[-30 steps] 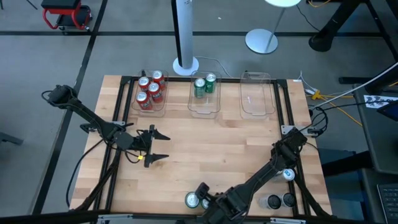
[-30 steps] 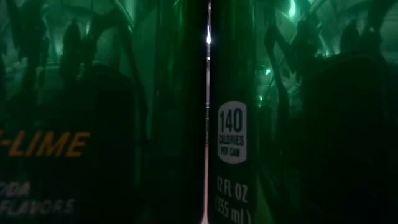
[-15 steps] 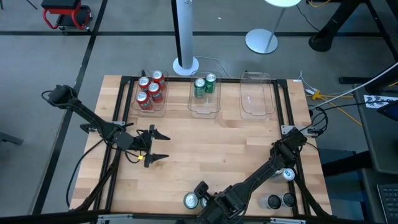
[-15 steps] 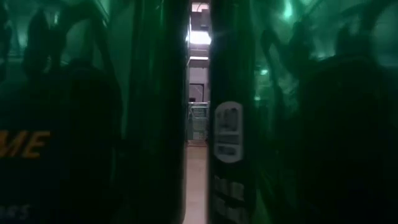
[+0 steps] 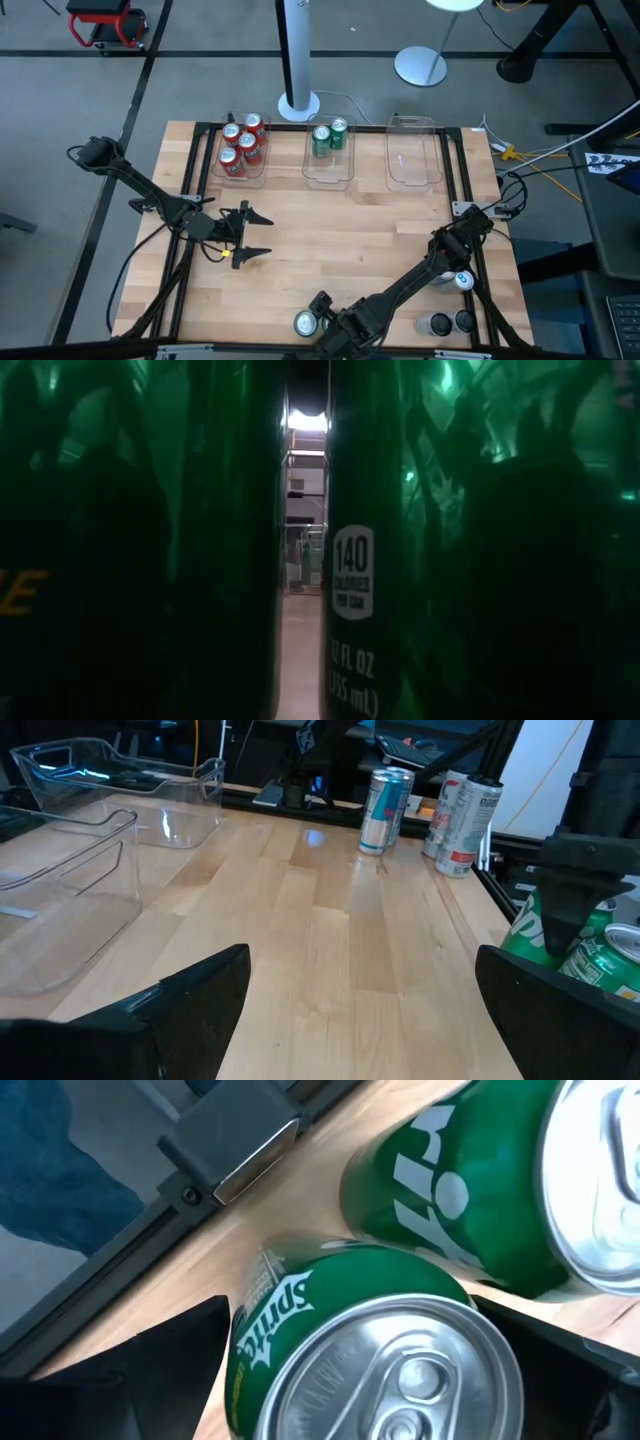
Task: Sort soda cans
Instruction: Put the right green soda can into the middle transparent bin
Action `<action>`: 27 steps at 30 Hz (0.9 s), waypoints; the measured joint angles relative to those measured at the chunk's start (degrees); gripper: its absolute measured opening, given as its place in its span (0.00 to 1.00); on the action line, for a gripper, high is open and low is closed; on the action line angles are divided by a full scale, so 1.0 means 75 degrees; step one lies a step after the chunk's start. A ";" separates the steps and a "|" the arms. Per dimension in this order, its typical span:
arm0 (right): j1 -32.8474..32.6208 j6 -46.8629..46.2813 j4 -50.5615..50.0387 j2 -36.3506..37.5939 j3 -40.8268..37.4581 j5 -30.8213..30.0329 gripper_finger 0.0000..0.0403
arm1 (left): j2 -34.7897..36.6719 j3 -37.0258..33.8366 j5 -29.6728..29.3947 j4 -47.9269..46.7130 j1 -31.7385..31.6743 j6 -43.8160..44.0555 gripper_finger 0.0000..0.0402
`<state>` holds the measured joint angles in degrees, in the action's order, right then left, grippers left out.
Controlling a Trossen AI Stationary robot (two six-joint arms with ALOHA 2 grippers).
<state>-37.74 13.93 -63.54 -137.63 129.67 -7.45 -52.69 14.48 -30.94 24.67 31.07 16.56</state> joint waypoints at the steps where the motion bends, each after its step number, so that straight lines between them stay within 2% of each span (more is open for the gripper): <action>1: 0.0000 0.0000 0.0001 0.0001 0.0000 -0.0012 0.98 | 0.0000 0.0000 0.0000 -0.0003 0.0000 0.0000 0.93; 6: 0.0000 0.0093 -0.0013 0.0001 0.0000 -0.0045 0.95 | 0.0000 0.0000 0.0000 -0.0001 0.0000 0.0000 0.93; 14: 0.0000 0.0150 -0.0131 0.0015 0.0005 -0.0048 0.77 | 0.0000 0.0000 0.0000 0.0000 0.0000 0.0000 0.93; 22: 0.0000 0.0289 -0.0524 0.0044 0.0012 -0.0063 0.80 | 0.0000 0.0000 0.0000 -0.0003 0.0000 0.0000 0.93; 27: 0.0000 0.0403 -0.0595 0.0113 0.0007 -0.0066 0.77 | 0.0000 0.0000 0.0003 0.0000 -0.0003 0.0000 0.93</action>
<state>-37.74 16.95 -68.00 -136.78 129.72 -7.95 -52.69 14.48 -30.92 24.67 31.05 16.56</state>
